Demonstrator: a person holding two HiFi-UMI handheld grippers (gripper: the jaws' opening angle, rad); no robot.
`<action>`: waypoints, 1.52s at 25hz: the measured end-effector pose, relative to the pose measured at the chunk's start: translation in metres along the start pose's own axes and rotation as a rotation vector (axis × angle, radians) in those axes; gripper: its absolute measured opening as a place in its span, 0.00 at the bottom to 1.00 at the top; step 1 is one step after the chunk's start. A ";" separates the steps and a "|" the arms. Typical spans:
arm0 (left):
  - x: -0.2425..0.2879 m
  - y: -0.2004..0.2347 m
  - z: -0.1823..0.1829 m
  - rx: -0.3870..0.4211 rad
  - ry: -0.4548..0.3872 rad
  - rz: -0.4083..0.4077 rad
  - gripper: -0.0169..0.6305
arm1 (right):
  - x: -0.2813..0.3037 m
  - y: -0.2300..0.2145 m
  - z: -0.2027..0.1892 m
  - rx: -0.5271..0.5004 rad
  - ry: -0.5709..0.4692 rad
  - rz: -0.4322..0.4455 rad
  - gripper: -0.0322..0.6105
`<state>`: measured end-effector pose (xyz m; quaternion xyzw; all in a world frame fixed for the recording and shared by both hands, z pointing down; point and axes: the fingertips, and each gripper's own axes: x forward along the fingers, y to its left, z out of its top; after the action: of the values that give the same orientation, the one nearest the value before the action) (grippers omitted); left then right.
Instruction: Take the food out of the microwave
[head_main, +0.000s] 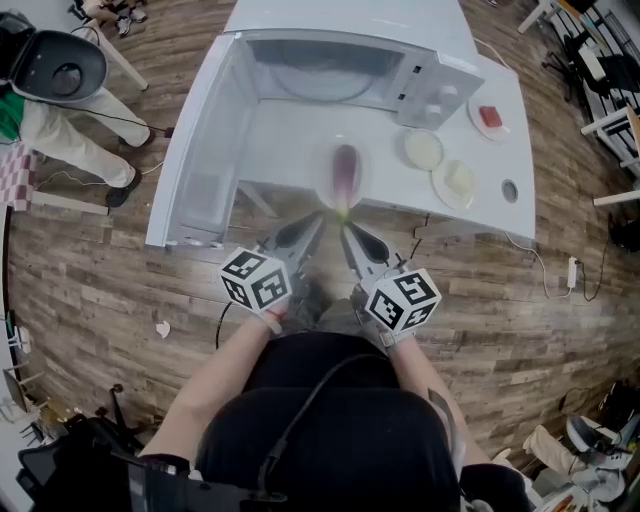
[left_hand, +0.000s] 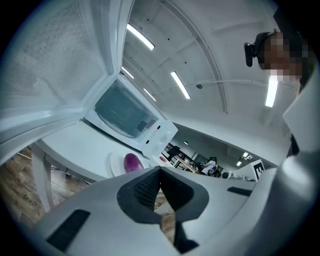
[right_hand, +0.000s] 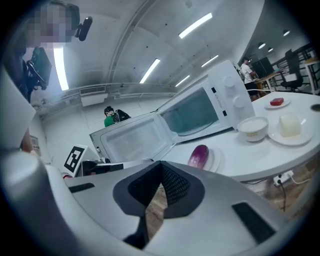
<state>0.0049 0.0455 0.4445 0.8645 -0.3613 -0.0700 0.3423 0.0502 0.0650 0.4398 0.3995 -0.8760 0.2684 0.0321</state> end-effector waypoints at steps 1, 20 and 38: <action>-0.001 -0.002 0.000 0.007 -0.003 0.006 0.04 | -0.001 0.002 0.001 -0.013 0.003 0.007 0.08; -0.035 -0.076 -0.025 0.204 -0.118 0.145 0.04 | -0.081 0.028 0.008 -0.173 -0.003 0.093 0.08; -0.060 -0.112 -0.051 0.223 -0.112 0.163 0.04 | -0.116 0.056 -0.008 -0.196 -0.003 0.163 0.08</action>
<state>0.0442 0.1702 0.4035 0.8597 -0.4546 -0.0495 0.2278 0.0874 0.1782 0.3905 0.3221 -0.9277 0.1824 0.0478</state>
